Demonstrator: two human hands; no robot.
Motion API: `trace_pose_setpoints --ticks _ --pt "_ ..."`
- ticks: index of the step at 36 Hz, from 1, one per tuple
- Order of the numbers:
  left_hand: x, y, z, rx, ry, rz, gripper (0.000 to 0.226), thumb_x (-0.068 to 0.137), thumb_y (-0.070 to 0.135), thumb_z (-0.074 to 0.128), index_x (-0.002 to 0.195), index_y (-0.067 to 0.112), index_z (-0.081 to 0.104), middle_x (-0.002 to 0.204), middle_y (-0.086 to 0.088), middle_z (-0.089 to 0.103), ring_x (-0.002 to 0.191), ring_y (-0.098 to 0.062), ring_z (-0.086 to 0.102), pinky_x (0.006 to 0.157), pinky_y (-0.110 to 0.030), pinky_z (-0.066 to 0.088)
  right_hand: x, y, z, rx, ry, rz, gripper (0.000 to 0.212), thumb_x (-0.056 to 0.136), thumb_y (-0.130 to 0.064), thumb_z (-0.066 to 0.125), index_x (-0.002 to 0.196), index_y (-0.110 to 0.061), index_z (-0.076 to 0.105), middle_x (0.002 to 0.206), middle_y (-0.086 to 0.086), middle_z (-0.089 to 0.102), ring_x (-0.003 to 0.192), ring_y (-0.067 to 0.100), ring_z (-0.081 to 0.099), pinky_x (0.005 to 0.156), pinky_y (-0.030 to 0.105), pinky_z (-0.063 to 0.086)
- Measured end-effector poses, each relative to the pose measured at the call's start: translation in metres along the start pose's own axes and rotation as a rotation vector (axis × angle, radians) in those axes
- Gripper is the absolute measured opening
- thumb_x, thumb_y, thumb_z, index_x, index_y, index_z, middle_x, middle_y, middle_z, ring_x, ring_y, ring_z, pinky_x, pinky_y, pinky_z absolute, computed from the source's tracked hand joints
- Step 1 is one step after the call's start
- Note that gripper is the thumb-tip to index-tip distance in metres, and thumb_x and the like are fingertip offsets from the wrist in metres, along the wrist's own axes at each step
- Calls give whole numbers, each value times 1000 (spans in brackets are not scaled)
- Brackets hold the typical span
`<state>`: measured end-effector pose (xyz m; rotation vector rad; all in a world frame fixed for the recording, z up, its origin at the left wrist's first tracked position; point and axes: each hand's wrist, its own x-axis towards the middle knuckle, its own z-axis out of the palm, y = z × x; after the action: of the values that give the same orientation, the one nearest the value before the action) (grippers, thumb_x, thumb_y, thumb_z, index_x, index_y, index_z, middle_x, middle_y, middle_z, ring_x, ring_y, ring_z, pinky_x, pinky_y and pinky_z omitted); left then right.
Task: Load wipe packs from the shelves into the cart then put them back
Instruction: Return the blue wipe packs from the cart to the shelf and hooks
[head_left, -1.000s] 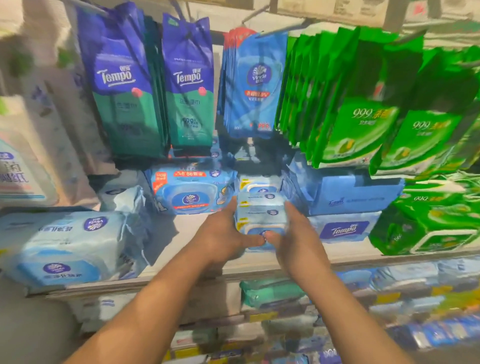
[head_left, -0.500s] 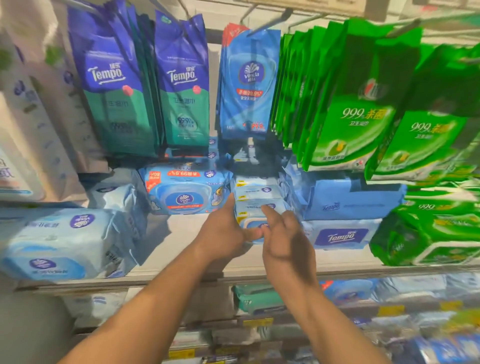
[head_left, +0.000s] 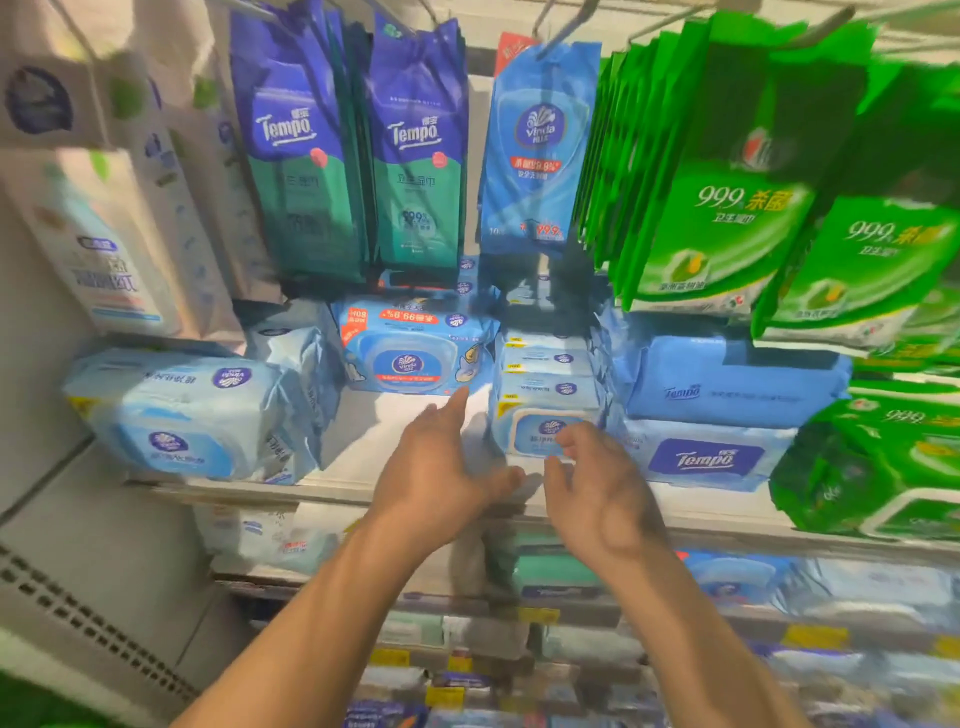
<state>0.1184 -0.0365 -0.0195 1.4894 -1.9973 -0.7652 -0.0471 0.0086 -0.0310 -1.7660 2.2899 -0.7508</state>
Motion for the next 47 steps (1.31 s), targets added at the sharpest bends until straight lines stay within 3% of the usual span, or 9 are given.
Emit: trace_pose_setpoints --ticks 3,7,12,14,18,21,25,29,47 --pt "-28 -1 -7 57 94 10 104 79 51 79 161 24 21 164 0 32 155 -18 13 121 -32 21 -8 -9 -9 -150 -192 -12 38 101 -35 47 134 -16 51 133 9 59 124 28 56 103 37 46" --pt "-64 -12 -18 200 219 61 96 80 55 76 157 18 30 159 1 39 149 -13 14 123 -28 10 -26 -25 -12 -216 -236 -138 43 100 -37 46 135 -13 51 134 13 58 123 31 56 104 39 45" --pt "-114 -40 -34 330 293 -51 99 77 68 63 157 20 29 156 -2 41 148 -19 17 123 -26 1 -47 -52 11 -236 -288 -314 60 93 -56 42 137 -15 49 141 8 52 134 28 46 112 44 36" --pt "-134 -52 -40 344 302 -133 101 76 69 60 158 19 28 159 -3 37 150 -22 16 123 -28 1 -57 -66 21 -226 -310 -370 72 89 -64 34 140 -15 48 145 7 51 137 29 43 115 46 33" --pt "-174 -78 -58 358 317 -296 112 74 80 51 162 21 17 167 1 21 156 -26 3 128 -39 5 -81 -96 39 -257 -347 -508 67 90 -59 38 139 -14 47 146 9 47 137 30 39 114 50 34" --pt "-205 -91 -75 318 370 -393 114 72 83 54 162 23 16 168 1 20 156 -23 3 126 -35 3 -100 -125 52 -272 -425 -565 76 89 -59 36 150 -13 35 158 11 33 148 29 26 122 50 24" --pt "-249 -107 -103 441 545 -397 96 81 69 61 156 21 25 158 -3 40 147 -19 16 122 -34 23 -131 -166 69 -291 -406 -649 85 82 -65 30 147 -10 38 155 13 38 147 32 28 119 50 27" --pt "-302 -142 -132 252 438 -615 109 80 76 60 163 27 9 170 6 11 157 -18 -4 126 -36 5 -169 -209 93 -251 -477 -715 80 92 -60 43 154 -11 29 164 9 24 154 26 14 125 49 16" --pt "-540 -298 -268 35 608 -935 105 85 69 64 163 27 8 170 7 7 156 -13 4 125 -37 14 -371 -427 195 -287 -710 -966 77 96 -56 53 154 -10 33 160 13 33 149 32 29 123 48 20"
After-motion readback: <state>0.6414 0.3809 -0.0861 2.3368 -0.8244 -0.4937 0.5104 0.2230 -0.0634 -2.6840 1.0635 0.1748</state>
